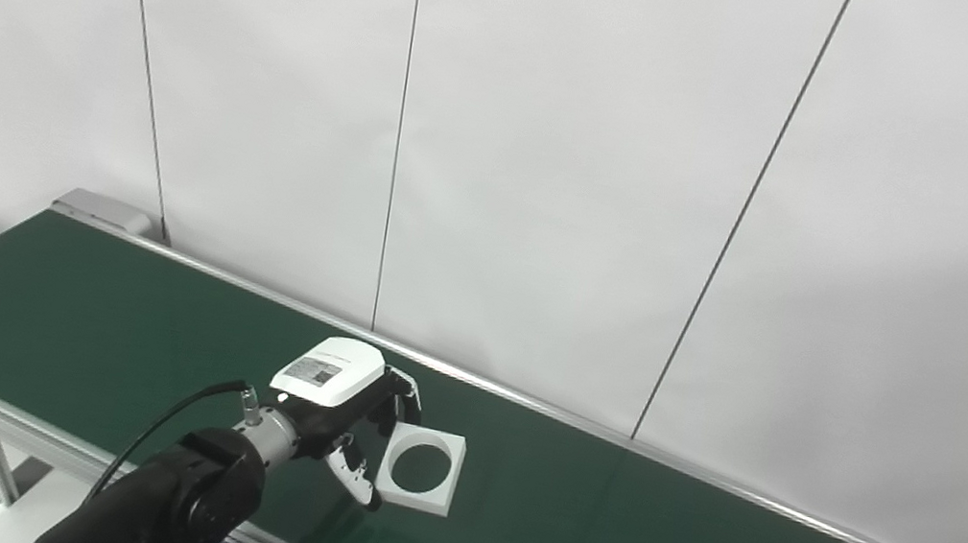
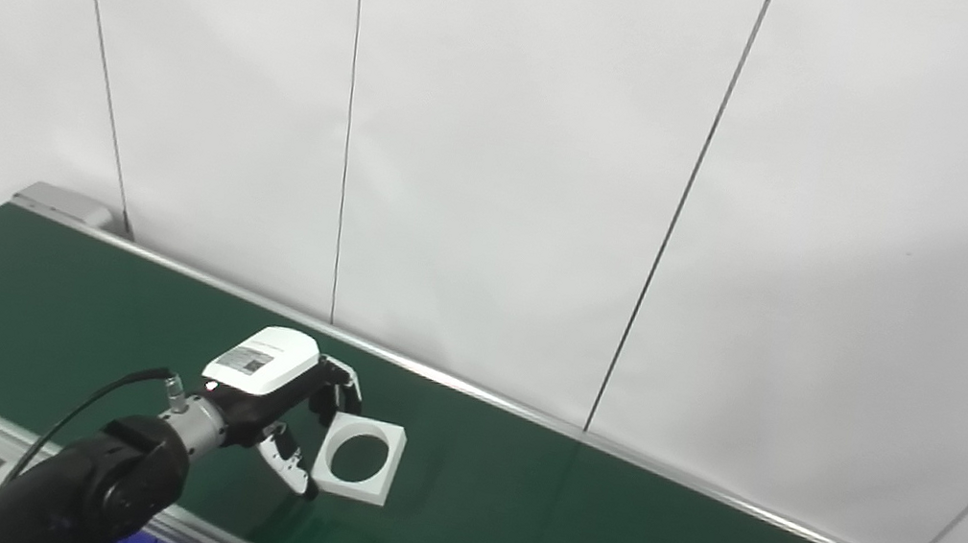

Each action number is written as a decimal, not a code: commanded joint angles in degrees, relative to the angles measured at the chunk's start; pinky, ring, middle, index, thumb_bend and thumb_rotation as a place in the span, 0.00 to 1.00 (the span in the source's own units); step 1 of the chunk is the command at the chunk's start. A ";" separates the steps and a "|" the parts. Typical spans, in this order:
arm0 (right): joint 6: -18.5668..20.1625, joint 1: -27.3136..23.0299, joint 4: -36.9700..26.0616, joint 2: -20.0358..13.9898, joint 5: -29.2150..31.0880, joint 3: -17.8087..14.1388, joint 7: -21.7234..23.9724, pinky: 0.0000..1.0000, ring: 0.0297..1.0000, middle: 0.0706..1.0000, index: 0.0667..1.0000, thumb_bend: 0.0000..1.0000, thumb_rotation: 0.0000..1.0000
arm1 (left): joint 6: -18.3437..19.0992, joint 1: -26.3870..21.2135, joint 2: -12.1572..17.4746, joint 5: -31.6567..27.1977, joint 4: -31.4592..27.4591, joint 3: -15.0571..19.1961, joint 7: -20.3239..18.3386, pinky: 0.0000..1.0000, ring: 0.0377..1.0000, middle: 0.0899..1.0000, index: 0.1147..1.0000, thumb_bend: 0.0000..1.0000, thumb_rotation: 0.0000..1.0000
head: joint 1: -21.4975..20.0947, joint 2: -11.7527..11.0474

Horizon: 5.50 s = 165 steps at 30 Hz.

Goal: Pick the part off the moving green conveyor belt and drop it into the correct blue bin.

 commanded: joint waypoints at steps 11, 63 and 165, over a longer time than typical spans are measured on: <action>-0.62 -0.49 -1.35 0.02 0.73 -0.16 0.30 0.75 0.80 0.84 0.90 0.80 0.33 | 1.68 1.50 2.76 -1.34 -12.56 5.57 -4.17 0.65 0.54 0.44 0.42 0.52 0.00 | 0.48 0.45; 13.09 2.00 -17.96 -1.53 2.21 -2.89 0.54 0.70 0.75 0.79 0.84 0.76 0.34 | 3.43 23.96 0.72 0.27 -35.11 6.81 -17.34 0.58 0.48 0.40 0.44 0.52 0.00 | 6.17 20.22; 11.18 2.88 -15.58 1.27 0.10 -1.76 -0.59 0.70 0.75 0.79 0.86 0.76 0.35 | -3.48 26.89 -10.65 -26.22 -20.24 6.32 -12.93 0.72 0.84 0.87 0.86 0.89 0.52 | -4.46 15.01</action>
